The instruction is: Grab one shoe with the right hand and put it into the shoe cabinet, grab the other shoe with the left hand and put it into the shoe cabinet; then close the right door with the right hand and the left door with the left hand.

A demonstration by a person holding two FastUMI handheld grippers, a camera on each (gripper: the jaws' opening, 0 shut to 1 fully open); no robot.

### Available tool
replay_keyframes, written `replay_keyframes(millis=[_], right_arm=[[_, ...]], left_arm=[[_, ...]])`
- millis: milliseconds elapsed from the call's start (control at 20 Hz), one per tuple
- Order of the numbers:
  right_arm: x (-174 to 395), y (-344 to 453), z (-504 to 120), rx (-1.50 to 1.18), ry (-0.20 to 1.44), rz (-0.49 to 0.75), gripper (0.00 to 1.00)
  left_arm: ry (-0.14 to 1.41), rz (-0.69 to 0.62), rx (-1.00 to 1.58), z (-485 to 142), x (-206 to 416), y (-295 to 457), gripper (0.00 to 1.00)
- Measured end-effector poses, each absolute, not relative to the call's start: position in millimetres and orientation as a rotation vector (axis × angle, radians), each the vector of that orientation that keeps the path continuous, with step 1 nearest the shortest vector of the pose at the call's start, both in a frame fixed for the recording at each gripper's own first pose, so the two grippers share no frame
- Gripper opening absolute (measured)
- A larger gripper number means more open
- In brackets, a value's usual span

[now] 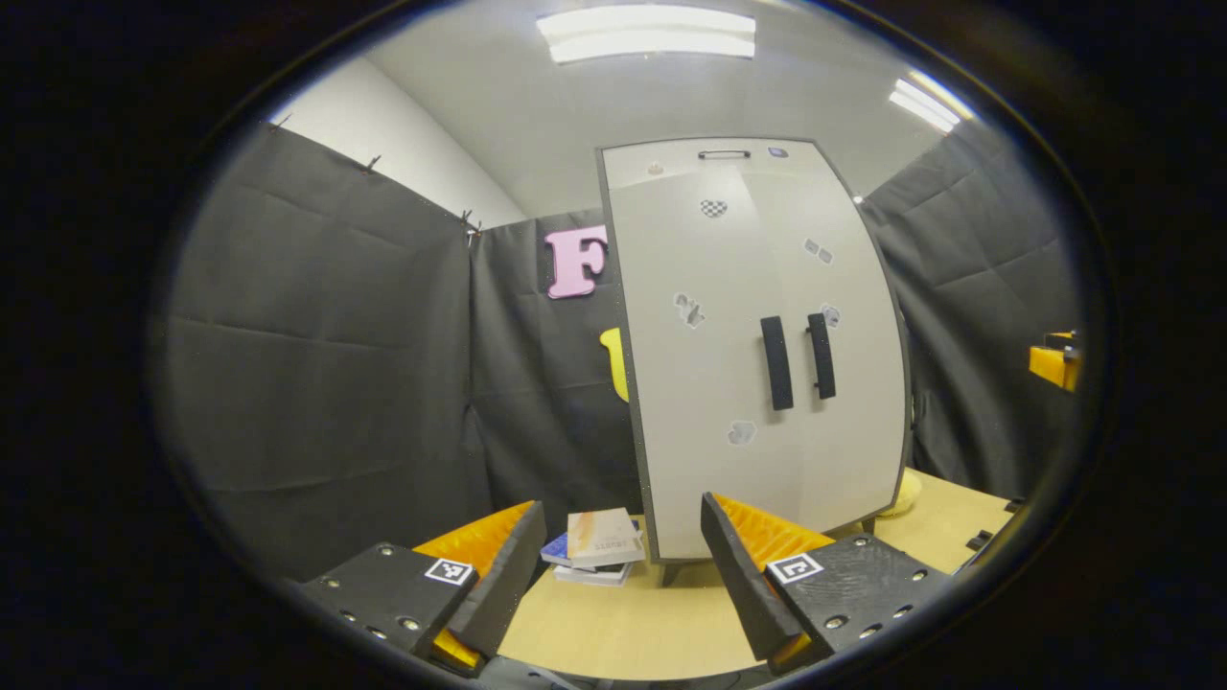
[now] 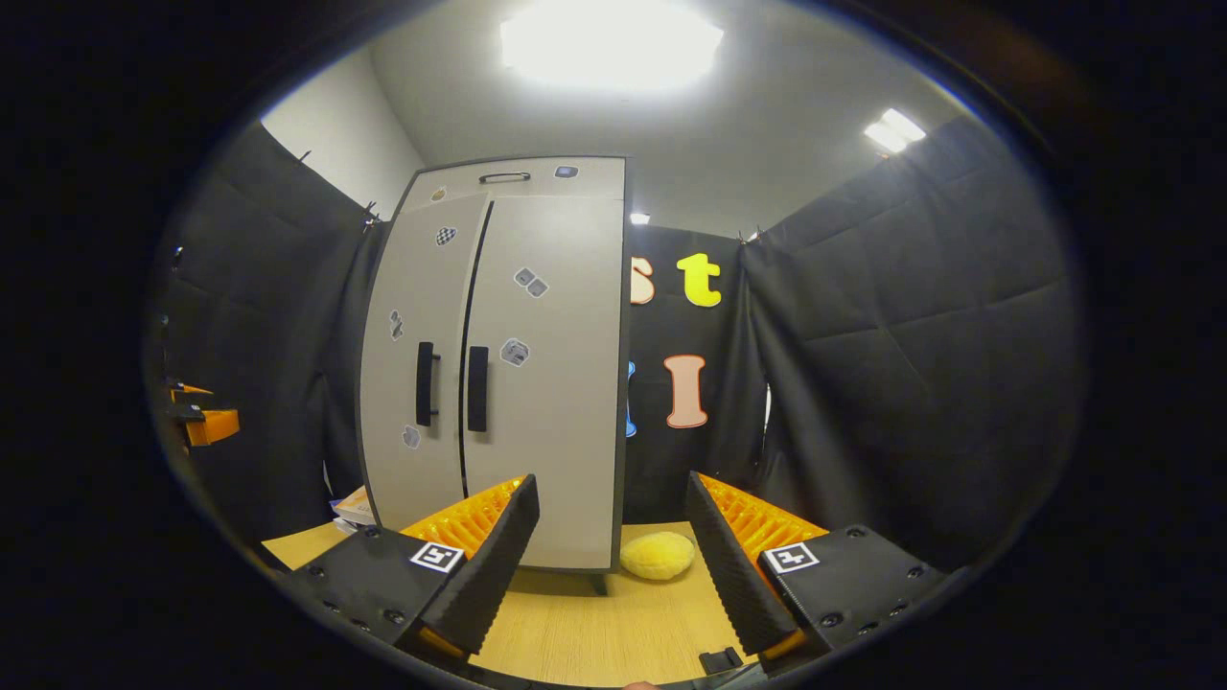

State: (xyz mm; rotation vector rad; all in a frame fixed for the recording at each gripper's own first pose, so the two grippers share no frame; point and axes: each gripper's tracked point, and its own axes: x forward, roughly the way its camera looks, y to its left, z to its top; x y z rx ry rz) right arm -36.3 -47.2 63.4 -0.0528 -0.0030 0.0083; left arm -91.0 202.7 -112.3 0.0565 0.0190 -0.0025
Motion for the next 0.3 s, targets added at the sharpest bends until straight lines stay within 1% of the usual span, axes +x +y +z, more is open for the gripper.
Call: replay_keyframes(millis=[150, 200, 300], right_arm=[[-35.2, -47.9, 61.9, -0.055, 0.001, 0.005, 0.98], [-35.2, -47.9, 61.9, -0.053, 0.000, 0.004, 0.98], [-36.3, -47.6, 62.5, -0.052, -0.004, 0.004, 0.98]], left_arm=[[0.021, -0.006, 0.058, -113.1, -91.2, 202.4, 1.00], [0.020, -0.006, 0.059, -112.5, -90.8, 202.4, 0.95], [0.017, -0.005, 0.062, -112.8, -90.9, 202.4, 0.95]])
